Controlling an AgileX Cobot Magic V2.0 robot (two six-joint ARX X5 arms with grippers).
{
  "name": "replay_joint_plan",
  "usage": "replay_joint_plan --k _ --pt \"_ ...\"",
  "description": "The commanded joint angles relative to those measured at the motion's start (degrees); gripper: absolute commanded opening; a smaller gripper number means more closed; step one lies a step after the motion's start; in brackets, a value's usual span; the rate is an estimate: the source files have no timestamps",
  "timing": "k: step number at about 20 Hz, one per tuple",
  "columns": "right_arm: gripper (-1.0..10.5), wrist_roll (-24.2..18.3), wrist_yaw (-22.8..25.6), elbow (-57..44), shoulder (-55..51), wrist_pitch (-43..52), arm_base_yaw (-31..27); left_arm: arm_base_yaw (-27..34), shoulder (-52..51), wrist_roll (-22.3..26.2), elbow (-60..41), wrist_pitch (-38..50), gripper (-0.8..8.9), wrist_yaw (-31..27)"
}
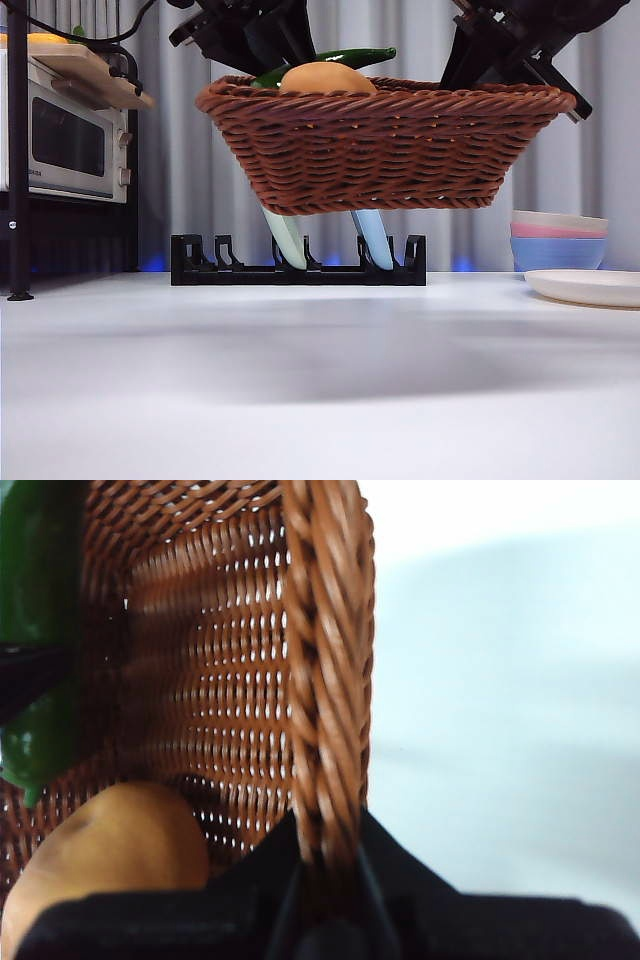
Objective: Pick up the basket,pick up the corn from the table,pick up the potato from the table,pick up the cucumber from the table,put all items into the basket
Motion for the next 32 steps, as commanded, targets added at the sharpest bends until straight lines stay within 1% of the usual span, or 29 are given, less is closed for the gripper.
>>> replay_joint_plan --k 1,3,5,7,8,14,17,20,21,22,25,26,28,29,30,31,32 --pt "-0.2 1.4 -0.3 0.0 -0.1 1.0 0.4 0.2 0.3 -1.3 -0.3 -0.7 4.68 0.1" --pt "-0.2 1.8 -0.3 0.0 -0.1 1.0 0.4 0.2 0.3 -1.3 -0.3 -1.7 4.69 0.1" --pt "-0.2 1.9 0.2 0.0 0.0 1.0 0.4 0.2 0.1 -2.4 -0.3 -2.2 4.69 0.2" --pt "-0.2 2.3 3.8 0.0 0.7 1.0 0.4 0.2 -1.4 -2.6 -0.3 -3.2 4.69 0.4" --pt "-0.2 2.4 4.5 0.0 1.4 1.1 0.3 0.2 -2.6 -2.6 -0.3 -3.5 4.69 0.4" --pt "-0.2 5.1 4.3 0.0 12.8 4.7 0.3 0.1 -12.3 -2.6 -0.2 -4.7 4.68 0.5" --pt "-0.2 5.4 4.4 0.0 18.3 5.8 -0.2 0.1 -17.2 -2.5 -0.2 -6.4 4.68 0.5" --pt "-0.2 5.2 4.4 0.0 21.2 5.7 -0.8 0.1 -21.7 -2.5 -0.2 -8.4 4.68 0.5" --pt "0.3 5.2 4.5 0.0 21.4 5.7 -1.1 0.1 -23.2 -2.4 -0.2 -9.3 4.68 0.5" --pt "1.0 5.1 4.5 0.0 21.4 5.7 -1.2 0.1 -24.3 -2.3 -0.2 -10.1 4.68 0.5" --pt "4.4 3.6 4.4 0.1 20.9 5.7 -2.0 0.1 -27.5 -1.7 -0.2 -12.5 4.68 0.5" --pt "5.0 3.0 4.4 0.1 20.4 5.3 -2.3 0.1 -28.4 -1.0 -0.2 -13.3 4.68 0.5" --pt "5.0 1.6 4.4 0.1 18.2 4.4 -2.9 0.2 -30.0 -0.6 -0.2 -15.5 4.66 -0.6" --pt "5.0 0.4 4.4 0.1 16.2 3.7 -3.3 0.2 -30.9 -0.2 -0.2 -17.1 4.41 -2.2" --pt "5.0 -0.5 4.3 0.1 14.1 3.1 -3.5 0.2 -31.6 1.0 -0.2 -18.8 3.45 -3.5" --pt "5.0 -1.7 4.3 0.1 11.2 2.4 -3.5 0.2 -32.4 2.5 -0.2 -21.1 1.73 -5.0" --pt "4.9 -2.8 4.3 0.1 8.5 1.8 -3.5 0.2 -32.9 3.5 -0.2 -22.9 0.22 -6.5"
